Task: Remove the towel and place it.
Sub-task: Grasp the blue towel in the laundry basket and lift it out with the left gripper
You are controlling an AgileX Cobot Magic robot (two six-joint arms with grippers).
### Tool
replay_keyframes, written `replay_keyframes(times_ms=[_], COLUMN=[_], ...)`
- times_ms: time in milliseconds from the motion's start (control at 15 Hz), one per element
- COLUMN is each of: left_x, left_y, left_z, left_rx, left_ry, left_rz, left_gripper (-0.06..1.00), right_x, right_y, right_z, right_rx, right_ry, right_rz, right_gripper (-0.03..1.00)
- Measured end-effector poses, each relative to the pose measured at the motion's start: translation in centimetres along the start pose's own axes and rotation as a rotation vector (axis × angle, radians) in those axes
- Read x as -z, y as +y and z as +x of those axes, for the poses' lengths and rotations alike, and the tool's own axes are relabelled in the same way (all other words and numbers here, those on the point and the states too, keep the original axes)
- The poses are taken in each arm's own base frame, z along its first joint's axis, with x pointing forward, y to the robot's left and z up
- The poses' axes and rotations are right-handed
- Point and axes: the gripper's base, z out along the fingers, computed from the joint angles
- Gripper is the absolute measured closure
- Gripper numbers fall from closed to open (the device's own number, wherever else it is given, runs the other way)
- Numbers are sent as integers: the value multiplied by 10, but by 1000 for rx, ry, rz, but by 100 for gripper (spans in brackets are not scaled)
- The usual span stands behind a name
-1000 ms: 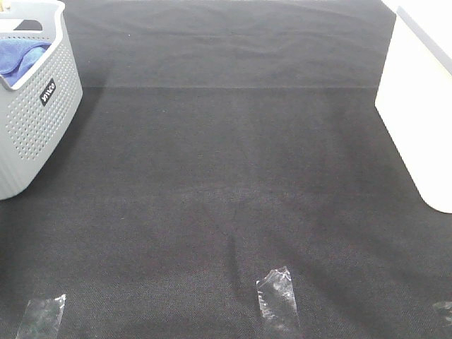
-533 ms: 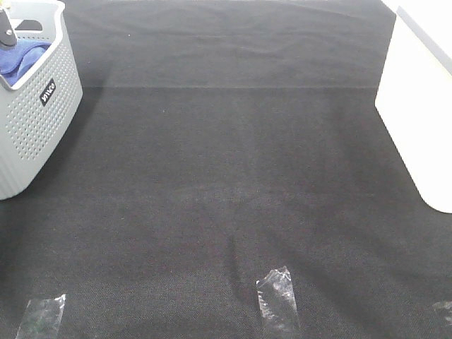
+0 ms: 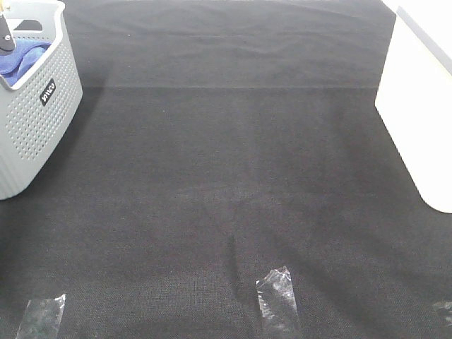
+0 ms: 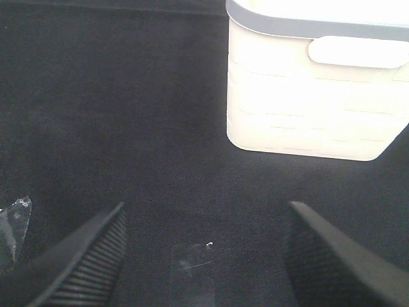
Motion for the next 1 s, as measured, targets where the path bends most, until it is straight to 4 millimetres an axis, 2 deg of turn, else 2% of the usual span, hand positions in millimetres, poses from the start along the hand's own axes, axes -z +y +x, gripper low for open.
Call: replay_keyframes(times_ms=[200,333,400,533,600,733,867,1000], left_x=[0,0,0,3,12,51,111,162], left_y=[-1,-1,-1,0,3,13,24,30], left_z=[1,2,3,3,3,-6,-14,-13], left_rx=[1,-6,1,31,32,54,107,128], left_ry=[8,19,29,50,63,41,-30,-88], left_rz=[14,13,9,-2,-21,-95,-196,-285], left_gripper=[72,90,94,94,94,94,94,94], right_x=[0,0,0,0,0,0,0,0], right_y=[0,0,0,0,0,0,0,0], right_z=[0,0,0,0,0,0,0,0], right_rx=[0,0,0,0,0,0,0,0], right_ry=[0,0,0,0,0,0,0,0], right_rz=[0,0,0,0,0,0,0,0], right_gripper=[27,27,27,27,27,27,27,27])
